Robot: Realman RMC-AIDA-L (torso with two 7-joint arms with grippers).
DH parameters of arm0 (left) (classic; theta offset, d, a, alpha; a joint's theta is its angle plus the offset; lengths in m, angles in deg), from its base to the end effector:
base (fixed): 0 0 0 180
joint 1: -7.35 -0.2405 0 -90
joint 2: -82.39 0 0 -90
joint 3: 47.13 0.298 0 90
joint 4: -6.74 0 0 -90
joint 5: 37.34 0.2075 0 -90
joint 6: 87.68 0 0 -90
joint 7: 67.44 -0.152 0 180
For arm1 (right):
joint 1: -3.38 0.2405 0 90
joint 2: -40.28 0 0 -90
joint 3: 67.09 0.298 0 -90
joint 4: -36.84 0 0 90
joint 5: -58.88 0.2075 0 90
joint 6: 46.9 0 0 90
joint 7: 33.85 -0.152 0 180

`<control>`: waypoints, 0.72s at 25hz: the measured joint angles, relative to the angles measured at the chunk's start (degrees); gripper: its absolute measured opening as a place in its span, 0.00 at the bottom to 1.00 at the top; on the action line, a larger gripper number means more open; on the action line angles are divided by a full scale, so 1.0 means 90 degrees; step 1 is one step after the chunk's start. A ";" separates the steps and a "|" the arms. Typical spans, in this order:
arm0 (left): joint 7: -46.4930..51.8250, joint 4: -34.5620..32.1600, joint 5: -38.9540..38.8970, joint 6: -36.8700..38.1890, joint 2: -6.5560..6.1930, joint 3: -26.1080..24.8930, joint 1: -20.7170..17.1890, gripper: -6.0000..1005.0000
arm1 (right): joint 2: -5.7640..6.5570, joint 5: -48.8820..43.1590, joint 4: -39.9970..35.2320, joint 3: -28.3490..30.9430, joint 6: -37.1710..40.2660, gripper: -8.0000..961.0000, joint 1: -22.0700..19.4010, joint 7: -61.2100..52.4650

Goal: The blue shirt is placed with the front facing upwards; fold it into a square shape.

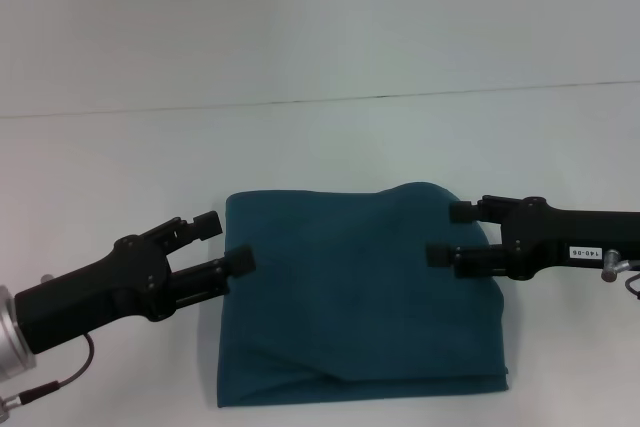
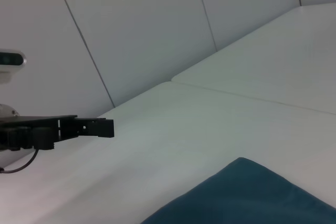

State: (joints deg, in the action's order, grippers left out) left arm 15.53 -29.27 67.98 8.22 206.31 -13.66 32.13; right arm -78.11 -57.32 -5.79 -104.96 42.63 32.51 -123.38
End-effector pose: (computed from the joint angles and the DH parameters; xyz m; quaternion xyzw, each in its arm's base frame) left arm -0.2828 0.3134 -0.0365 -0.8640 -0.2956 -0.3894 0.1200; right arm 0.2974 0.3537 -0.0056 -0.9204 0.2802 0.2326 0.1423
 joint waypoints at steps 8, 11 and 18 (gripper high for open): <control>0.0063 0.0007 -0.0048 0.0033 -0.0015 -0.0095 0.0000 0.89 | -0.0008 0.0003 -0.0035 0.0015 0.0004 0.97 0.0029 -0.0022; 0.0047 0.0007 -0.0058 0.0036 -0.0017 -0.0096 0.0000 0.89 | -0.0008 0.0003 -0.0040 0.0009 0.0004 0.97 0.0041 -0.0027; 0.0042 0.0007 -0.0063 0.0038 -0.0019 -0.0079 0.0012 0.89 | -0.0008 0.0003 -0.0045 0.0046 0.0004 0.97 0.0056 -0.0038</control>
State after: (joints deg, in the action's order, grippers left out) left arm 15.90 -29.20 67.41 8.56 206.14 -14.37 32.24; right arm -78.18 -57.29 -6.19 -104.55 42.66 33.02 -123.73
